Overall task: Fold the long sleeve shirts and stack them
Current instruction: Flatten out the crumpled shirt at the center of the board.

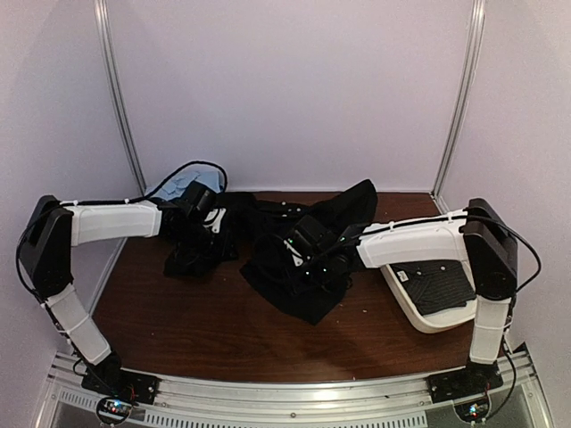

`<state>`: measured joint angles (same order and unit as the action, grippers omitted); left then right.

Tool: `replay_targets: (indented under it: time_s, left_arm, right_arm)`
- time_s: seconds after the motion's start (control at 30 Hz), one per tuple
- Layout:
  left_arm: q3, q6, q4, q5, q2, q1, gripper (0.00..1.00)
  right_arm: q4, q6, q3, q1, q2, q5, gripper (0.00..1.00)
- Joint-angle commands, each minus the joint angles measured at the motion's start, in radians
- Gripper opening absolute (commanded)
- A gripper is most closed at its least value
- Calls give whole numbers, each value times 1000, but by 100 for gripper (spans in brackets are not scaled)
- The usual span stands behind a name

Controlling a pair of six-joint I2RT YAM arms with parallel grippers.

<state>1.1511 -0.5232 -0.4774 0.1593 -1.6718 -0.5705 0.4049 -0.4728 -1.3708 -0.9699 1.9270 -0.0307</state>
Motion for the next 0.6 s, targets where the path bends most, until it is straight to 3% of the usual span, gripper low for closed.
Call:
replay_targets:
  time_s: [0.0,0.3,0.57]
  left_arm:
    - [20,12,115,7,-91,3,42]
    - [119,34,149,17,-252,3,42]
    - [127,31,160,58,-315,1,41]
  right_arm:
    - [-48,-31,15,-11,55,-19,51]
    - [-61,-43,34,-28,110,12,52]
    - [-90,-51,99,-29,91,22,45]
